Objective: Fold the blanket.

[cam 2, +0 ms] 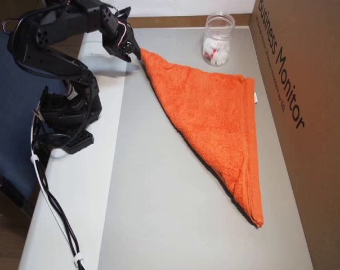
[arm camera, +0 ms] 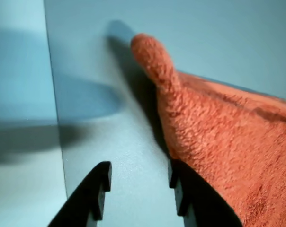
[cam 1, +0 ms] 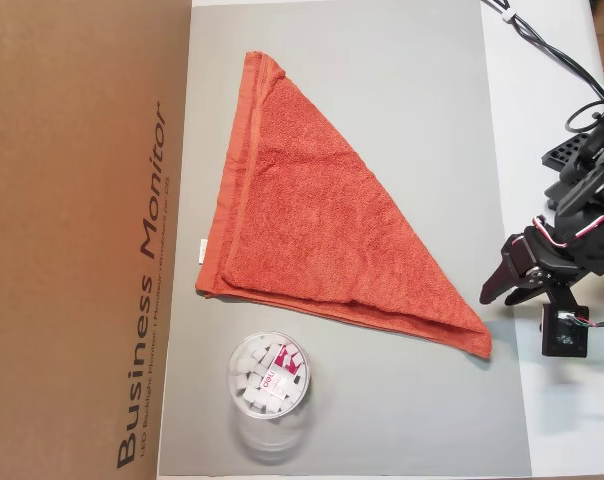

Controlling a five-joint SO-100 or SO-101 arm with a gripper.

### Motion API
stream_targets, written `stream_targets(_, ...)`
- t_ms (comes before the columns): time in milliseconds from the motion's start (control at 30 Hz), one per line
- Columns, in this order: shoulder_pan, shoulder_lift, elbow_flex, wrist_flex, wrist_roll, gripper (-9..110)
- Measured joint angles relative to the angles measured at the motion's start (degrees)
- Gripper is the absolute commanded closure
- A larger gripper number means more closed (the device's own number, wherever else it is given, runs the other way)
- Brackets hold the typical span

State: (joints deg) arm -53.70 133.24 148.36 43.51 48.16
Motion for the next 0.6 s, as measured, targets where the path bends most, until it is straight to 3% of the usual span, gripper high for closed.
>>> stream_targets(233, 0.62, -6.33, -1.05, -7.12, 0.00, 90)
stream_targets(600, -0.53, -15.29, -8.09, -7.56, 0.00, 89)
